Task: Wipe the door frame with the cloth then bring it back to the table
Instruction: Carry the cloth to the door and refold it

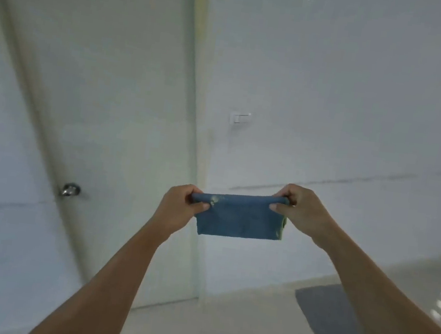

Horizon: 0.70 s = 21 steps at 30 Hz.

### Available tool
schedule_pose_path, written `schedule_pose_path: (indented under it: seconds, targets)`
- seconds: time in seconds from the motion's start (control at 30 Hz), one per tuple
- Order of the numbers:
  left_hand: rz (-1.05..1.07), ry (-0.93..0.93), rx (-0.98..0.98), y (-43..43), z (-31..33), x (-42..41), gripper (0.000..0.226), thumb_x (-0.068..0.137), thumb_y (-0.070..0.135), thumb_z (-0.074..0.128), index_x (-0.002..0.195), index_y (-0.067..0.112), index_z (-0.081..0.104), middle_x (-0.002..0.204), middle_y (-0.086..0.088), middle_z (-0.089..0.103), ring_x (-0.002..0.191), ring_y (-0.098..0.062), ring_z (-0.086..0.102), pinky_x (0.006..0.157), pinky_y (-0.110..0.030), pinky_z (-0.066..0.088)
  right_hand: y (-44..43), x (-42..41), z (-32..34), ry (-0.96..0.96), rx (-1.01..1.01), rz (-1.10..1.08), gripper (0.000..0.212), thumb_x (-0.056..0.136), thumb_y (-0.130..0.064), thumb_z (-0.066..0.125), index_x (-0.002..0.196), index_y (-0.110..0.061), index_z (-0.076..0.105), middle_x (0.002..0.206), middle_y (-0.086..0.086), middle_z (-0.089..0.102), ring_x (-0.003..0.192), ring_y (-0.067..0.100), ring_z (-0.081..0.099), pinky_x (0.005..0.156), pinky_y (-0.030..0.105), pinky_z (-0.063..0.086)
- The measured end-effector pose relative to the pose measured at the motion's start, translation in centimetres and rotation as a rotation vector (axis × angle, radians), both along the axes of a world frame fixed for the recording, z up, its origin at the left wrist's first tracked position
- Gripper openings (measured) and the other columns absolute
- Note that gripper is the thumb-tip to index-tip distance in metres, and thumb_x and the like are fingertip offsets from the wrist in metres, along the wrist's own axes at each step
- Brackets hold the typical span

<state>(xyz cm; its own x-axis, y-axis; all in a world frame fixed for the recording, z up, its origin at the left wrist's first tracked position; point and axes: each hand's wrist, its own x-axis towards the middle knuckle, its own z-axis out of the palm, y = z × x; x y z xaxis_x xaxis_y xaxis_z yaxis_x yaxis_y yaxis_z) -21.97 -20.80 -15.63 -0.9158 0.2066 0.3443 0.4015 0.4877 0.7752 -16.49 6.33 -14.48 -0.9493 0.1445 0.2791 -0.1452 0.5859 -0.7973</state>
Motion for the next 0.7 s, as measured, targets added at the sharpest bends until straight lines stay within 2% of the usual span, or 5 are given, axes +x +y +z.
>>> schedule_pose_path:
  seconds: [0.17, 0.37, 0.43, 0.57, 0.7]
  targets:
    - [0.178, 0.007, 0.073, -9.3, 0.7, -1.2, 0.002, 0.085, 0.006, 0.068, 0.083, 0.006, 0.067, 0.069, -0.005, 0.066, 0.057, -0.012, 0.058, 0.049, -0.016, 0.045, -8.7, -6.2, 0.8, 0.017, -0.023, 0.212, 0.007, 0.090, -0.011, 0.069, 0.087, -0.010, 0.062, 0.077, 0.000, 0.059, 0.070, 0.013, 0.050, 0.063, 0.025, 0.039]
    - [0.321, 0.032, 0.142, -19.2, 2.0, -4.1, 0.004, 0.090, 0.008, 0.062, 0.089, 0.008, 0.065, 0.077, -0.005, 0.067, 0.063, -0.010, 0.059, 0.050, -0.015, 0.046, -19.3, -12.9, 1.6, 0.035, -0.069, 0.364, 0.007, 0.090, -0.012, 0.070, 0.089, -0.010, 0.063, 0.073, -0.003, 0.060, 0.068, 0.012, 0.051, 0.064, 0.026, 0.040]
    - [0.341, 0.070, 0.135, -22.9, 2.8, -5.2, 0.006, 0.092, 0.008, 0.059, 0.090, 0.010, 0.065, 0.081, -0.006, 0.068, 0.068, -0.013, 0.062, 0.054, -0.017, 0.049, -23.3, -15.2, 1.8, 0.041, -0.075, 0.411, 0.007, 0.090, -0.012, 0.070, 0.090, -0.010, 0.063, 0.074, -0.002, 0.062, 0.070, 0.013, 0.053, 0.066, 0.026, 0.042]
    - [0.362, 0.101, 0.062, -28.6, 5.1, -7.5, 0.010, 0.092, 0.016, 0.059, 0.091, 0.020, 0.068, 0.087, -0.003, 0.071, 0.083, -0.020, 0.067, 0.071, -0.036, 0.055, -29.1, -18.6, 2.1, 0.047, -0.102, 0.465, 0.005, 0.091, -0.011, 0.069, 0.091, -0.013, 0.064, 0.079, 0.000, 0.068, 0.072, 0.013, 0.058, 0.067, 0.027, 0.045]
    - [0.409, 0.156, 0.081, -32.5, 7.3, -9.2, 0.007, 0.092, 0.018, 0.062, 0.090, 0.021, 0.068, 0.086, 0.001, 0.071, 0.082, -0.015, 0.066, 0.069, -0.029, 0.054, -33.6, -21.5, 2.3, 0.038, -0.101, 0.518, 0.008, 0.091, -0.010, 0.069, 0.089, -0.017, 0.067, 0.083, 0.001, 0.072, 0.077, 0.015, 0.063, 0.072, 0.030, 0.048]
